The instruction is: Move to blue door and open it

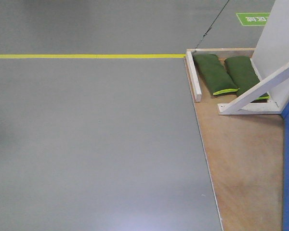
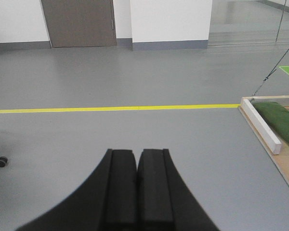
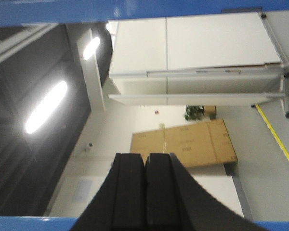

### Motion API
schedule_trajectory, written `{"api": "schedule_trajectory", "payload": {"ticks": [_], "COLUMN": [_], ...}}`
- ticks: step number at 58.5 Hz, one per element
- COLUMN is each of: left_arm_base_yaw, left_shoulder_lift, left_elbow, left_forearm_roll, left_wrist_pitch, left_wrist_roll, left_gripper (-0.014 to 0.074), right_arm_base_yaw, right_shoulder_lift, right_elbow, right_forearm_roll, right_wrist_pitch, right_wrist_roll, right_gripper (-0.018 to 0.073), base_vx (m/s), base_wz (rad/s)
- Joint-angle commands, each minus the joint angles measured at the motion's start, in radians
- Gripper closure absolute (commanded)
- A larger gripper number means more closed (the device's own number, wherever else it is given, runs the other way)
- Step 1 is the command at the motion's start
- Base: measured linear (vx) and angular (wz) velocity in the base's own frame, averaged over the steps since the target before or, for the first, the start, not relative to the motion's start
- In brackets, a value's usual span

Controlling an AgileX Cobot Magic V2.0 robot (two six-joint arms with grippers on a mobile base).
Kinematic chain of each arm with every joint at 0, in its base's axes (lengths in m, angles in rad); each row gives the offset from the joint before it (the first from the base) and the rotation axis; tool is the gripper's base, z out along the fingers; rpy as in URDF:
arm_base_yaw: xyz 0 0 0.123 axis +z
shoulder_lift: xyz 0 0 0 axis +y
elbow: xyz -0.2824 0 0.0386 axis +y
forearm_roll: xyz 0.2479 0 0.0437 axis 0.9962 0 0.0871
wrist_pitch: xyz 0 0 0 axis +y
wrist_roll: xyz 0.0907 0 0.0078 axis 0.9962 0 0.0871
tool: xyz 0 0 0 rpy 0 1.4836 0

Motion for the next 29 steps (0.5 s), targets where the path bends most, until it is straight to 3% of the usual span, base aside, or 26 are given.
{"api": "schedule_trajectory", "payload": {"ticks": [1,15,29], "left_arm_base_yaw": [-0.003,-0.003,-0.003], "left_shoulder_lift": [-0.014,-0.014,-0.014], "left_elbow": [-0.027,-0.027,-0.027], "left_forearm_roll": [-0.003,-0.003,-0.003], "left_wrist_pitch": [-0.08,-0.08,-0.08], "left_wrist_roll": [-0.007,-0.007,-0.007], "left_gripper": [0.0524,0.0524,0.0524], "right_arm_base_yaw": [-0.005,0.046,0.145], "right_shoulder_lift": [0.027,0.081,0.045], "right_elbow": [-0.077,-0.115,-0.115], "right_forearm_roll": [0.007,-0.014,-0.088], "right_wrist_pitch": [0.072,0.113,0.27], "right_wrist_roll": [-0.005,-0.005,-0.005], "right_gripper": [0.0548,0.0548,0.0548], "base_vx": [0.0,0.0,0.0], "base_wz": [0.0,0.0,0.0]}}
